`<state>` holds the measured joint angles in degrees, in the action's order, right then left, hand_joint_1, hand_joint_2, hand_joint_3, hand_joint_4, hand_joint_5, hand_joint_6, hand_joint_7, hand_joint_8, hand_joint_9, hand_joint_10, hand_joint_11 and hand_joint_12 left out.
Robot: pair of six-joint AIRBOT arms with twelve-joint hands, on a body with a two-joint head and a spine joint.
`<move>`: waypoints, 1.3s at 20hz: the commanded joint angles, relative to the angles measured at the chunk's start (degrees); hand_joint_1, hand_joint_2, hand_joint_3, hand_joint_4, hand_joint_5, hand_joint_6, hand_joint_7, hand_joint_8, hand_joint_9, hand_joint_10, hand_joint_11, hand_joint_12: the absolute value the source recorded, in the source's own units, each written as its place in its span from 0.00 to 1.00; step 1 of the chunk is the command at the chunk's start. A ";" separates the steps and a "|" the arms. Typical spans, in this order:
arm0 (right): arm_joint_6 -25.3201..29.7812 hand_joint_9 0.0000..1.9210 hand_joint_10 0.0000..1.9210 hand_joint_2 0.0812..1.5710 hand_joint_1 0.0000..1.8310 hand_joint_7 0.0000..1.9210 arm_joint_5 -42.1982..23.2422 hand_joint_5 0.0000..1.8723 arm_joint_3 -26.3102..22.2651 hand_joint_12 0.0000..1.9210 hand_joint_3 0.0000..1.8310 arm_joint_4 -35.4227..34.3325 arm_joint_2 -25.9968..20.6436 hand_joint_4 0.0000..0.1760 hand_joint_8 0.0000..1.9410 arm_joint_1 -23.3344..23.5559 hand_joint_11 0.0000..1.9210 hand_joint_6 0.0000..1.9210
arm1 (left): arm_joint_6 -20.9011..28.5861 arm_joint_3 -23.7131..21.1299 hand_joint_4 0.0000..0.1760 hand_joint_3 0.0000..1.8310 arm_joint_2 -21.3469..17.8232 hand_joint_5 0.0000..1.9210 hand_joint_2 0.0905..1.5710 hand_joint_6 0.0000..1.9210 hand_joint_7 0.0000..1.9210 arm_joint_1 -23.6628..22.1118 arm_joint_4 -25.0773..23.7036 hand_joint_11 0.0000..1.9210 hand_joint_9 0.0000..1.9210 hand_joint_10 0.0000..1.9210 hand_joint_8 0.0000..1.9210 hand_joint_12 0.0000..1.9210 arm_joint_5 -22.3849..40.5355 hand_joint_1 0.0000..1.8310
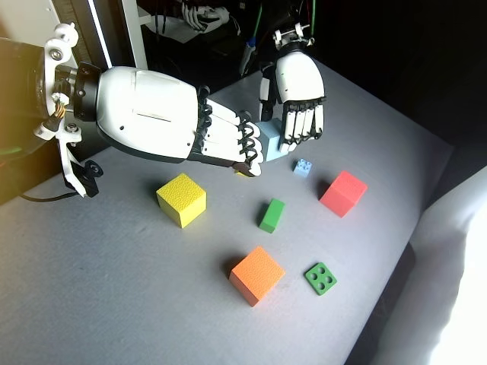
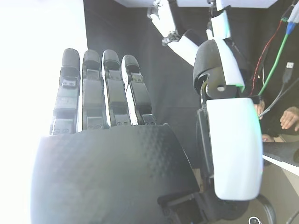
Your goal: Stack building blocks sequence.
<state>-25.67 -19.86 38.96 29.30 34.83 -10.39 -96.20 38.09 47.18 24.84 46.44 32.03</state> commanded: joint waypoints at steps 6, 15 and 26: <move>0.30 0.08 0.00 0.72 0.29 0.09 -6.24 0.09 -0.09 0.23 0.00 -1.42 -0.55 0.00 0.00 0.93 0.00 0.00 | -4.17 4.70 0.00 0.00 1.86 0.42 0.77 0.60 0.37 -7.58 2.85 0.14 0.29 0.58 0.80 0.72 -3.13 0.64; 0.29 0.07 0.00 0.72 0.30 0.08 -6.24 0.08 -0.09 0.19 0.00 -1.42 -0.55 0.00 0.00 0.92 0.00 0.00 | -11.42 13.34 0.00 0.00 4.53 0.51 0.71 0.47 0.47 -15.84 9.76 0.22 0.40 0.53 0.66 0.72 -13.56 0.66; 0.29 0.06 0.00 0.72 0.30 0.08 -6.25 0.08 -0.09 0.18 0.00 -1.41 -0.55 0.00 0.00 0.92 0.00 0.00 | -11.94 23.81 0.00 0.00 8.13 0.46 0.75 0.55 0.42 -20.48 10.21 0.17 0.34 0.60 0.73 0.80 -22.23 0.65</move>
<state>-25.61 -20.12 38.96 29.30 34.83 -10.39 -108.01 62.04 55.90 5.10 57.36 6.74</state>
